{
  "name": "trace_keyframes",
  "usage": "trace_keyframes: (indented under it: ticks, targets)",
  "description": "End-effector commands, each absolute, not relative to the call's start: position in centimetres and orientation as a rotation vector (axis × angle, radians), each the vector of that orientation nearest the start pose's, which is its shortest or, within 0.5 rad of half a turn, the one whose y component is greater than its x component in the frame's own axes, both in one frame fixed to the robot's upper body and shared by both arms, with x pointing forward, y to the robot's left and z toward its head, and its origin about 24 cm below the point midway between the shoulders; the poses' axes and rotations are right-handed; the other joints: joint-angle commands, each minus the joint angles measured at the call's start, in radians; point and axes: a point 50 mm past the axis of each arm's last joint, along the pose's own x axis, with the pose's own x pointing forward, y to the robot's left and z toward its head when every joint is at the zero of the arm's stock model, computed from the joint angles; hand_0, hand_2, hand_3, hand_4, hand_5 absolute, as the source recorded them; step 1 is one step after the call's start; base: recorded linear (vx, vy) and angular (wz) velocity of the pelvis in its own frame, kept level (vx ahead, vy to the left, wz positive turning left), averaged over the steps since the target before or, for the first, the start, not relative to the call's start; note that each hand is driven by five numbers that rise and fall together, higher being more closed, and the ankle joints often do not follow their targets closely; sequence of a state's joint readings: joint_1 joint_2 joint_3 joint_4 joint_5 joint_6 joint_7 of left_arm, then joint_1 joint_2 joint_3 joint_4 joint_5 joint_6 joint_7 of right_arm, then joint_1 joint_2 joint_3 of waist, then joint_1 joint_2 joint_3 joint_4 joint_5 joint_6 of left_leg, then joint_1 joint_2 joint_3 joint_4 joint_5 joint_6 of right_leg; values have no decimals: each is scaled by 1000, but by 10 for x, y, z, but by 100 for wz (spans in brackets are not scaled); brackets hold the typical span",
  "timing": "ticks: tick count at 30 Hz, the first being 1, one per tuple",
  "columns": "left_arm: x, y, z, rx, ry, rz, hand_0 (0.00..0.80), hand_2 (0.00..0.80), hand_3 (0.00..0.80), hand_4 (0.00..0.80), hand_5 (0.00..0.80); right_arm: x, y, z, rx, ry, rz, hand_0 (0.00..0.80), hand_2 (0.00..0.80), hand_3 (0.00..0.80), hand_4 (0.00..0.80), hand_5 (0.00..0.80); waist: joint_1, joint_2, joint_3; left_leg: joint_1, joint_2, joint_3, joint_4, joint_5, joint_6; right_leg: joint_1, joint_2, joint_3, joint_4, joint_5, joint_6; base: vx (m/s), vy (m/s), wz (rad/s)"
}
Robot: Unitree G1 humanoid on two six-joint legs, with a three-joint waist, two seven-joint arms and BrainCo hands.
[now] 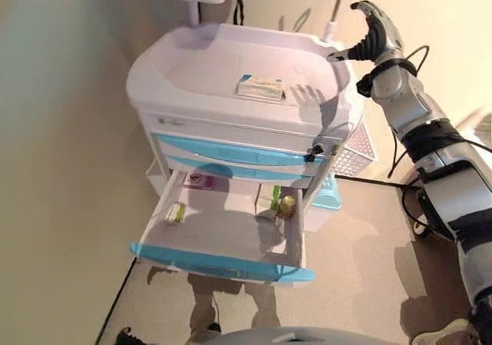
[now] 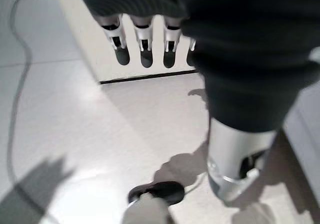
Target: Open the drawer and pick up the medicine
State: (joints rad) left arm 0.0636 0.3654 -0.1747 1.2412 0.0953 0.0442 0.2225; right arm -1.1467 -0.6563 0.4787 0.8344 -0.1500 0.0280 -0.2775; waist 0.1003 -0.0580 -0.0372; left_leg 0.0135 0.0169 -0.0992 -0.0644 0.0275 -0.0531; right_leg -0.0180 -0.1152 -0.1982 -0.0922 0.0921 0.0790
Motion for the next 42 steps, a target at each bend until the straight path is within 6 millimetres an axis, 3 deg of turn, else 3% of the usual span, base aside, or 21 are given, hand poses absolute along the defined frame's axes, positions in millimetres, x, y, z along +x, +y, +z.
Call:
trace_keyframes:
  ticks: [1, 8, 14, 20, 26, 27, 34, 42]
  targets:
    - [63, 303, -144, 674, 1324, 239, 0, 0, 0, 0, 0, 395, -240, 283, -978, -415, -394, 0, 0, 0, 0, 0, 7, -16, -12, -40, -43, -32, -9, 10, 29, 42, -8, -3, 42, -33, 63, -6, -2, -23]
    - [61, 296, -148, 646, 1331, 228, 0, 0, 0, 0, 0, 383, -258, 259, -906, -394, -417, 0, 0, 0, 0, 0, -25, 19, -15, -23, -40, 1, -9, 3, 32, 39, -9, 25, 40, -28, 64, -14, -1, -14]
    - [63, 288, -150, 611, 1320, 220, 0, 0, 0, 0, 0, 370, -270, 220, -815, -326, -420, 0, 0, 0, 0, 0, -46, 35, -18, -15, -38, 19, -9, -3, 34, 37, -9, 47, 37, -25, 64, -12, 2, -6]
    - [86, 286, -144, 548, 1190, 220, 0, 0, 0, 0, 0, 348, -288, 164, -672, -200, -414, 0, 0, 0, 0, 0, -62, 44, -14, -7, -40, 29, -10, -7, 38, 37, -9, 57, 37, -26, 64, -8, 1, -8]
    - [112, 284, -133, 561, 1067, 156, 0, 0, 0, 0, 0, 319, -305, 117, -634, -69, -401, 0, 0, 0, 0, 0, -79, 54, -3, -2, -44, 30, -8, -7, 41, 38, -12, 63, 40, -30, 66, 0, 0, 0]
    - [112, 284, -133, 561, 1067, 156, 0, 0, 0, 0, 0, 319, -305, 117, -634, -68, -401, 0, 0, 0, 0, 0, -78, 53, -3, -2, -44, 30, -8, -7, 41, 38, -12, 63, 40, -30, 66, 0, 0, 0]
    - [140, 280, -123, 603, 982, 47, 0, 0, 0, 0, 0, 273, -326, 45, -590, 193, -436, 0, 0, 0, 0, 0, -107, 73, 19, 17, -48, 34, -8, -11, 45, 50, -20, 67, 48, -37, 67, 0, 0, 0]
    - [154, 286, -113, 662, 937, -19, 0, 0, 0, 0, 0, 239, -335, -1, -580, 394, -448, 0, 0, 0, 0, 0, -127, 85, 21, 24, -50, 40, -9, -14, 47, 51, -20, 75, 44, -36, 68, 0, 0, 0]
